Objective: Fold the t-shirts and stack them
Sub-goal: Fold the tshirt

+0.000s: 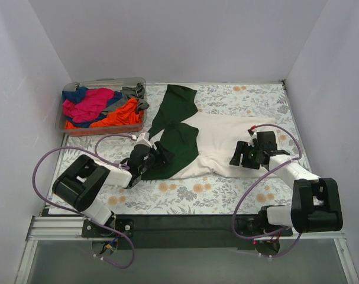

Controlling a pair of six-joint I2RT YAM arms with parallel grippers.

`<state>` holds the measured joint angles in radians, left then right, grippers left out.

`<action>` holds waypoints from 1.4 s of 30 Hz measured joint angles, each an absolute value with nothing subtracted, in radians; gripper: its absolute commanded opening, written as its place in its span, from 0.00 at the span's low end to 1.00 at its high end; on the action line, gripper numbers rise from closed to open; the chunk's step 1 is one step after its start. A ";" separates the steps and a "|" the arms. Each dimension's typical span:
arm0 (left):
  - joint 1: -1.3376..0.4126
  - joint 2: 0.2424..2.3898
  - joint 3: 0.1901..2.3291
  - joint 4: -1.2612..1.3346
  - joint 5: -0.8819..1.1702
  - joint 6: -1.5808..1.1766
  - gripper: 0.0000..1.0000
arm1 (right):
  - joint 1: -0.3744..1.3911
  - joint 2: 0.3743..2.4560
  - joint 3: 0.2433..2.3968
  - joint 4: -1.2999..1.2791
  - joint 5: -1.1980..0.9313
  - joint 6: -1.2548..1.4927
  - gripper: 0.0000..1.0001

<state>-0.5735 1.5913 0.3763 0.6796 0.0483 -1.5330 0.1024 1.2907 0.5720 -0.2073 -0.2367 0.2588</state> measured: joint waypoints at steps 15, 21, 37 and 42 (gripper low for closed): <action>-0.601 1.557 0.907 0.052 -0.301 -1.279 0.96 | 0.105 1.241 0.793 -0.310 -0.222 0.264 0.71; -0.542 1.787 1.241 0.093 -0.340 -1.145 0.96 | 0.105 1.290 0.929 -0.218 -0.209 0.273 0.72; -0.341 2.488 1.927 0.195 -0.112 -0.924 0.89 | 0.105 1.364 0.951 0.017 -0.358 0.338 0.72; -0.338 2.581 2.069 0.189 -0.065 -0.904 0.87 | 0.105 1.364 0.926 0.030 -0.382 0.337 0.72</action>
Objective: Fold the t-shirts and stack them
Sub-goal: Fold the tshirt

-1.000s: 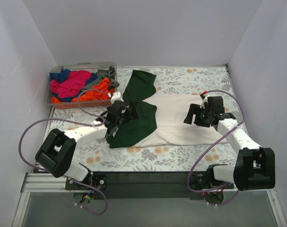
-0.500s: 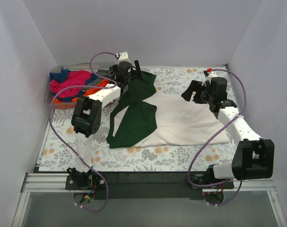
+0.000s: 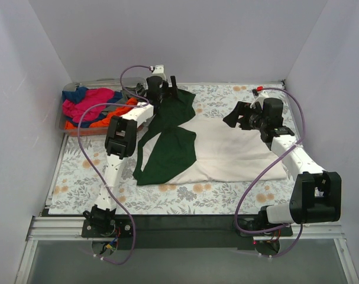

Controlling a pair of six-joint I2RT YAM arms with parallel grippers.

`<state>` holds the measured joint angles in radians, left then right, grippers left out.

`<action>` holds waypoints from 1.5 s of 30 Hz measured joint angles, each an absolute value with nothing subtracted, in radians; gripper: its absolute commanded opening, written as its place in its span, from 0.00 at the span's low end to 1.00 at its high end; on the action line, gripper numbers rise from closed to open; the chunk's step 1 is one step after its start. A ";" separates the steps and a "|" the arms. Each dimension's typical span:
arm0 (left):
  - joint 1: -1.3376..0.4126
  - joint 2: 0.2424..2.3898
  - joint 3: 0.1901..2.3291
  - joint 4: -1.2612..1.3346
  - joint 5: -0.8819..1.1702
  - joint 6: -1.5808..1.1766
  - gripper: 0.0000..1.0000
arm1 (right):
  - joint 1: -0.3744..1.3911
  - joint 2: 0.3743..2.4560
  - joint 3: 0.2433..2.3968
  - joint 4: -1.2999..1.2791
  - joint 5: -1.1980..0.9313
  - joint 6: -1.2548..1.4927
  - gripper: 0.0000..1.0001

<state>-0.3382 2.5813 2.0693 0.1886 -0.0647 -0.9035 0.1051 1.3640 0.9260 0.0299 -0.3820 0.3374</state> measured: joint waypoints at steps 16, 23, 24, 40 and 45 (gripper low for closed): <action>-0.336 2.623 2.154 0.179 -0.054 -0.869 0.70 | 0.105 1.363 0.924 0.046 -0.411 0.337 0.73; -0.332 2.646 2.159 0.158 -0.046 -0.871 0.67 | 0.105 1.343 0.918 0.052 -0.411 0.337 0.73; -0.332 2.646 2.159 0.154 -0.044 -0.871 0.66 | 0.105 1.340 0.918 0.052 -0.411 0.337 0.73; -0.329 2.665 2.188 0.167 -0.014 -0.873 0.00 | 0.105 1.330 0.885 0.055 -0.403 0.336 0.73; -0.329 2.660 2.150 0.194 0.017 -0.875 0.00 | 0.105 1.330 0.885 0.056 -0.395 0.333 0.73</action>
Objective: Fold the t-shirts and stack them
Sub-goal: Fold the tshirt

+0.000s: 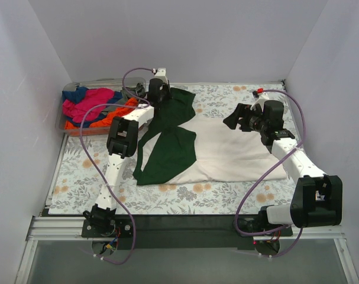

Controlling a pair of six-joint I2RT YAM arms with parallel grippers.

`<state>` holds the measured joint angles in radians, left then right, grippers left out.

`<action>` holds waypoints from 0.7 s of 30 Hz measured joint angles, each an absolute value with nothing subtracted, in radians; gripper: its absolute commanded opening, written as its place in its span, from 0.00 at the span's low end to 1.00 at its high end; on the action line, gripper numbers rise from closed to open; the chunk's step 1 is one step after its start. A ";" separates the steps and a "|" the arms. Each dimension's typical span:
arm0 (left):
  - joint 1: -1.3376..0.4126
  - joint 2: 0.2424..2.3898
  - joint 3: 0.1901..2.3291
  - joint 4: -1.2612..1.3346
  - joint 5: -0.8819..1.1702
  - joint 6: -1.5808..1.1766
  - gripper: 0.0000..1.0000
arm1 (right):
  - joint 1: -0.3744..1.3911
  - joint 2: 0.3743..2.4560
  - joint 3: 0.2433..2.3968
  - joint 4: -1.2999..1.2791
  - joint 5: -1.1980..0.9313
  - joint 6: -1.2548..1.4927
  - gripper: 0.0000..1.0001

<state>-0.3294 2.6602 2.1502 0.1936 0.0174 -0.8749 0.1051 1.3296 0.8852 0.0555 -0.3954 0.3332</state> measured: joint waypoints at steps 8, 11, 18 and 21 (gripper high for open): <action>-0.329 2.553 1.961 0.237 0.049 -0.884 0.00 | 0.047 1.335 0.896 0.049 -0.307 0.300 0.73; -0.329 2.474 1.878 0.273 0.054 -0.890 0.00 | 0.009 1.372 0.935 0.043 -0.222 0.279 0.73; -0.329 2.345 1.824 0.350 0.063 -0.897 0.00 | -0.071 1.558 1.051 0.016 -0.056 0.230 0.73; -0.329 2.328 1.822 0.371 0.068 -0.897 0.00 | -0.101 1.656 1.095 0.004 -0.002 0.210 0.71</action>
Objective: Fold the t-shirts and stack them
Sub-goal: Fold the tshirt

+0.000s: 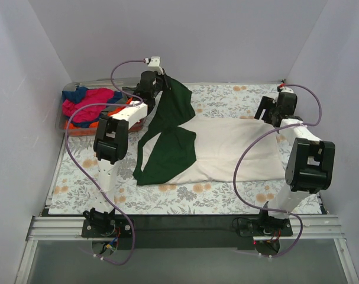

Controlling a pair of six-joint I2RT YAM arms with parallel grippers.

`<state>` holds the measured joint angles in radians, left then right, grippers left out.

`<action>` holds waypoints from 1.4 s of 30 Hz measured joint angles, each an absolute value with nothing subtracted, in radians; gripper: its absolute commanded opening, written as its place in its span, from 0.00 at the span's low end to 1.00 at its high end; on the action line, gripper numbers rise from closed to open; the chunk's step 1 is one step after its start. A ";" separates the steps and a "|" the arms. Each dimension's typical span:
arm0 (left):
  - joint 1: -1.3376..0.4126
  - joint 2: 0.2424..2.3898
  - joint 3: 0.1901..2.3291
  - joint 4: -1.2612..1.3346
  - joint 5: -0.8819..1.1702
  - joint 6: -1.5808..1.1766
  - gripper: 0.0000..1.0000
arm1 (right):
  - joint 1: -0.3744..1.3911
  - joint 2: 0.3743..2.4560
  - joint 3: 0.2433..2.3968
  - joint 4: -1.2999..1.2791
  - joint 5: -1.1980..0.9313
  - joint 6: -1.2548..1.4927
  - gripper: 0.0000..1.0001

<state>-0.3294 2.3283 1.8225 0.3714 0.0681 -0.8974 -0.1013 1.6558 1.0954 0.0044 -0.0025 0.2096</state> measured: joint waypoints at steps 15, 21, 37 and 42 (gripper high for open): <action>-0.327 2.328 1.787 0.373 0.070 -0.888 0.00 | -0.129 1.898 1.256 -0.004 0.160 0.168 0.68; -0.323 2.328 1.773 0.374 0.075 -0.886 0.00 | -0.135 1.973 1.289 0.002 0.188 0.157 0.63; -0.315 2.313 1.715 0.379 0.075 -0.882 0.00 | -0.151 2.065 1.342 0.003 0.168 0.139 0.49; -0.311 2.304 1.701 0.389 0.075 -0.881 0.00 | -0.151 2.083 1.366 0.011 0.145 0.128 0.38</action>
<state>-0.3107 2.3039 1.7012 0.3885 0.0753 -0.8814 -0.1513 2.0834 1.3659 0.0109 0.1452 0.1284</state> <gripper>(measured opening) 0.017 0.424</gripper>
